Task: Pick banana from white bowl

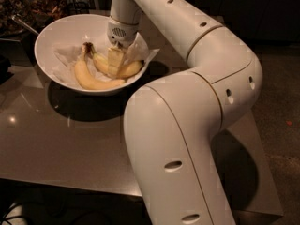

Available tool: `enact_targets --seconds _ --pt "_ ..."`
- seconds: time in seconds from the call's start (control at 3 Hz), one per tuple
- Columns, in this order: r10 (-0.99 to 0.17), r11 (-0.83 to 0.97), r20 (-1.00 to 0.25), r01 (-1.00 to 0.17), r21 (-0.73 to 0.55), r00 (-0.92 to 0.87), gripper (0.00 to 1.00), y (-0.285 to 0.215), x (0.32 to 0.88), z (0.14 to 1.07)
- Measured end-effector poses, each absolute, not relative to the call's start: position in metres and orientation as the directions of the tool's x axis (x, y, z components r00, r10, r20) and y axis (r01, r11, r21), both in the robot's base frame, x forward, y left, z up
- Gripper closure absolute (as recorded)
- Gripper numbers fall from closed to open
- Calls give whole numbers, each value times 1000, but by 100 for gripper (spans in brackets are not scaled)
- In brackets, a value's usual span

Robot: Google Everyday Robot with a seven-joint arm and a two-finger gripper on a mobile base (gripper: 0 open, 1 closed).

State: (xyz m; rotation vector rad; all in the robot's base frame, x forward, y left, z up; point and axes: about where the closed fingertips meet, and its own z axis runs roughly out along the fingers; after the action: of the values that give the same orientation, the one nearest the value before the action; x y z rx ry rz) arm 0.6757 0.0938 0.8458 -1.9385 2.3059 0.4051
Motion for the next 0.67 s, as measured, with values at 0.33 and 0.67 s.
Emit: enact_targets --seconds 0.33,0.67 --pt "-951 164 -241 -977 133 -193 77 88 675 845" --pt "-951 164 -242 -977 133 -193 98 88 675 844"
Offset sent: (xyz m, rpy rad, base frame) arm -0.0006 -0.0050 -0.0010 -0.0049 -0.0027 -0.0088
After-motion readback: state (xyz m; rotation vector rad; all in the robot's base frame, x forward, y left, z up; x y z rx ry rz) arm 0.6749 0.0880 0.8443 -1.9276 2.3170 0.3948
